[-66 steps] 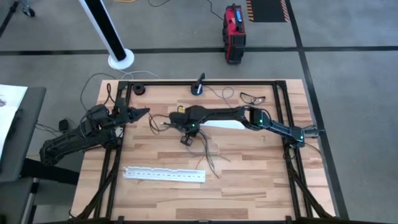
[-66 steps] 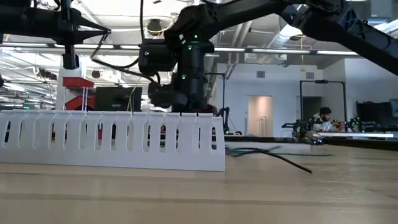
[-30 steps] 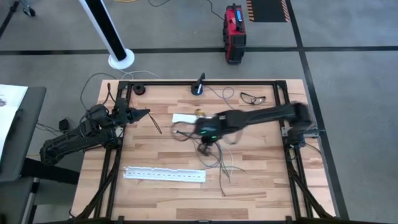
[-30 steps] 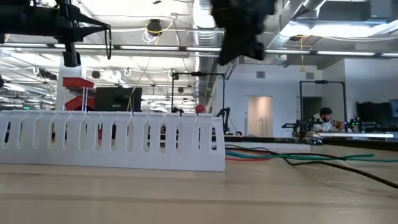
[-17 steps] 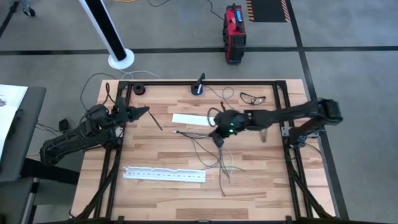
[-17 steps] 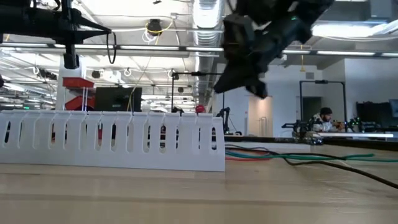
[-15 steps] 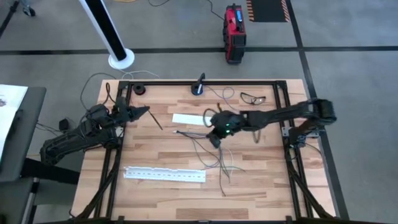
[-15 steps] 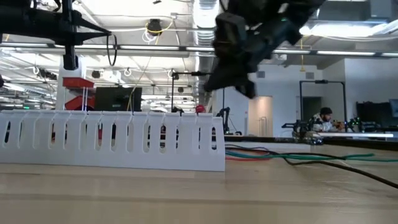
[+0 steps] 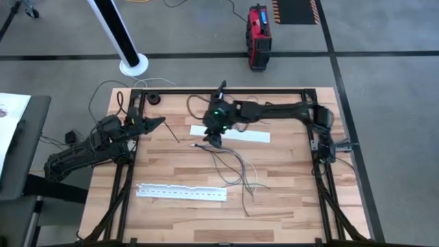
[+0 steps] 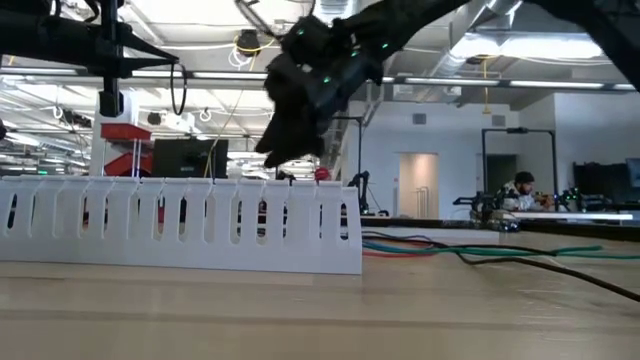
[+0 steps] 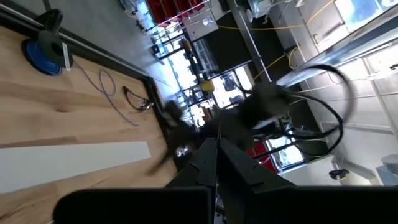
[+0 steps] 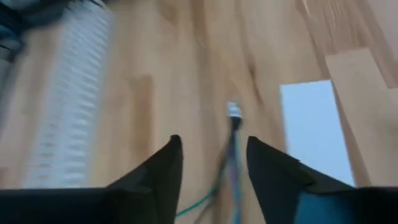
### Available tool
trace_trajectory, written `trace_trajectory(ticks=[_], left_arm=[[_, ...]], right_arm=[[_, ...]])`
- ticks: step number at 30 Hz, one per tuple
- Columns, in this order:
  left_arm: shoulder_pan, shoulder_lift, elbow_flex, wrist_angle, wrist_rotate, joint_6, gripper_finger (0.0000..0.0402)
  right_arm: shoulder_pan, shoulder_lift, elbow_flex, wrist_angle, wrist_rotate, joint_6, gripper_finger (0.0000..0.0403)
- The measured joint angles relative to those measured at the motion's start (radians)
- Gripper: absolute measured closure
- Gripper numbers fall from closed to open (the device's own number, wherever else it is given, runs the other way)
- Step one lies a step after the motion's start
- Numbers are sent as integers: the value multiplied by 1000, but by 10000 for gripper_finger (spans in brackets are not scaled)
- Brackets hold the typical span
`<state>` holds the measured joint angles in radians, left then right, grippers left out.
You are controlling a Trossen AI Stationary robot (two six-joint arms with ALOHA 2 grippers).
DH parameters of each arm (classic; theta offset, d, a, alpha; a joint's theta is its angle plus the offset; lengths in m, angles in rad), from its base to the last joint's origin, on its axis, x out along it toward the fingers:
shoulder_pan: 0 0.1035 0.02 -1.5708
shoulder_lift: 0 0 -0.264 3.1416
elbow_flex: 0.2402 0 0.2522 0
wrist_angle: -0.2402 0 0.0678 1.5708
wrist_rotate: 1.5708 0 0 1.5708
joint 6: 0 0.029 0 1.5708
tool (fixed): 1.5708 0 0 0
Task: Ziptie cables
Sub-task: Wrap the colored cables with the black zip tie
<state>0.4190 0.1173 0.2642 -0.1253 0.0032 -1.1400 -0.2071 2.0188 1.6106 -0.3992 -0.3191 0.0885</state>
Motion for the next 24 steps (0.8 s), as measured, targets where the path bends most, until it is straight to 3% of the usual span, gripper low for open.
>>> trace_trajectory(ticks=[3,8,24], left_arm=[[0,0,0,-1,0,10,401],[0,0,0,0,10,13,401],[0,-1,0,-21,20,3,401]], right_arm=[[0,101,80,-31,2,-20,212],[8,219,172,-73,-33,-36,209],[56,386,254,-69,35,-7,220]])
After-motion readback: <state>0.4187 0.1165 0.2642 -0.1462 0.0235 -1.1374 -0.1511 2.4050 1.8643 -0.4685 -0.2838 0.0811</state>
